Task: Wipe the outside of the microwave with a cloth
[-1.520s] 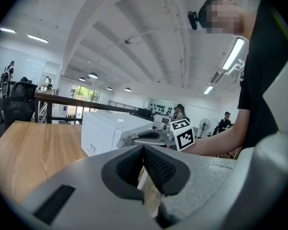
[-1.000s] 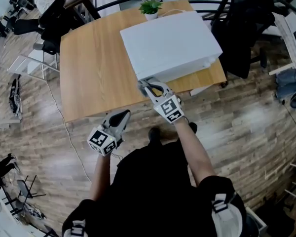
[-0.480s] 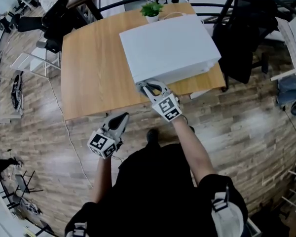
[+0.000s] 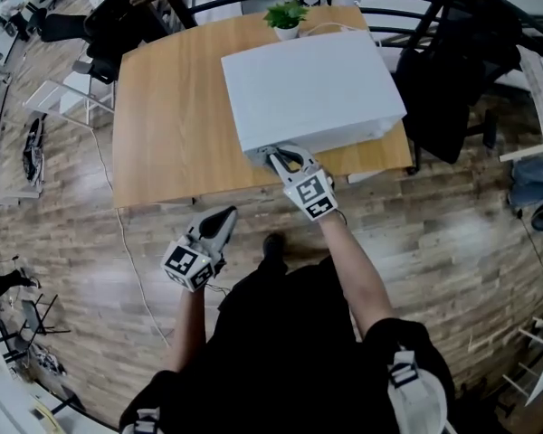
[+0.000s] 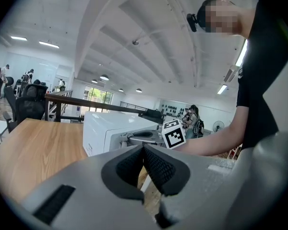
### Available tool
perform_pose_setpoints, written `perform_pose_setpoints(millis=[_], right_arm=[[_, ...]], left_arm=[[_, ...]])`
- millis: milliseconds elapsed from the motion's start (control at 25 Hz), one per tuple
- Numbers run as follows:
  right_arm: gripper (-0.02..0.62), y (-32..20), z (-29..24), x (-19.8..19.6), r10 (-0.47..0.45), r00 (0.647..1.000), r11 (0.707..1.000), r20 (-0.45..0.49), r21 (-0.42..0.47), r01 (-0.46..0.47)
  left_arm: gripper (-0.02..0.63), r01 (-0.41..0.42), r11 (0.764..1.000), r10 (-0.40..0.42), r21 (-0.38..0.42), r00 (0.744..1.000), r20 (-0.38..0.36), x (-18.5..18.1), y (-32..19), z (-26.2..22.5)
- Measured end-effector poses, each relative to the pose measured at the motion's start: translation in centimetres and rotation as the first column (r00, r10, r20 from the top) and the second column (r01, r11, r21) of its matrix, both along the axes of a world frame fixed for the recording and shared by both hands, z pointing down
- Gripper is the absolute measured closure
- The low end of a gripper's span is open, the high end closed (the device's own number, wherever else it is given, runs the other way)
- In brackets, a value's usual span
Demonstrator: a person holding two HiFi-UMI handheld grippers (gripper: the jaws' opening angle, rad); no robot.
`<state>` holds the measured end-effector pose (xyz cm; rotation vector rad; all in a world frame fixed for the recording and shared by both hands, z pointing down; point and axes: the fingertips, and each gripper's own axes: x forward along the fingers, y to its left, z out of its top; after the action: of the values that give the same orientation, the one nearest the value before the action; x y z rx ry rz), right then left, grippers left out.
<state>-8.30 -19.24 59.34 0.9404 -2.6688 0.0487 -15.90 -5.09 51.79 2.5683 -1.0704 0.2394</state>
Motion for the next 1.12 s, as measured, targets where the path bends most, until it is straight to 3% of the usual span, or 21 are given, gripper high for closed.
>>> perform_pose_setpoints(millis=[720,1120], right_arm=[[0.569,-1.8,0.2,7.0,0.023,0.998,1.0,-0.063,-0.005,-0.023],[0.569,-3.0,-0.1,12.1,0.1,0.993,0.995,-0.067,-0.002,-0.1]], left_arm=[[0.603,-0.001,1.0,0.001,0.023,1.0,-0.024,5.3,-1.8,-1.4],[0.603,-0.005,0.999,0.005,0.038,1.0,-0.017,6.8,-2.2,-1.8]])
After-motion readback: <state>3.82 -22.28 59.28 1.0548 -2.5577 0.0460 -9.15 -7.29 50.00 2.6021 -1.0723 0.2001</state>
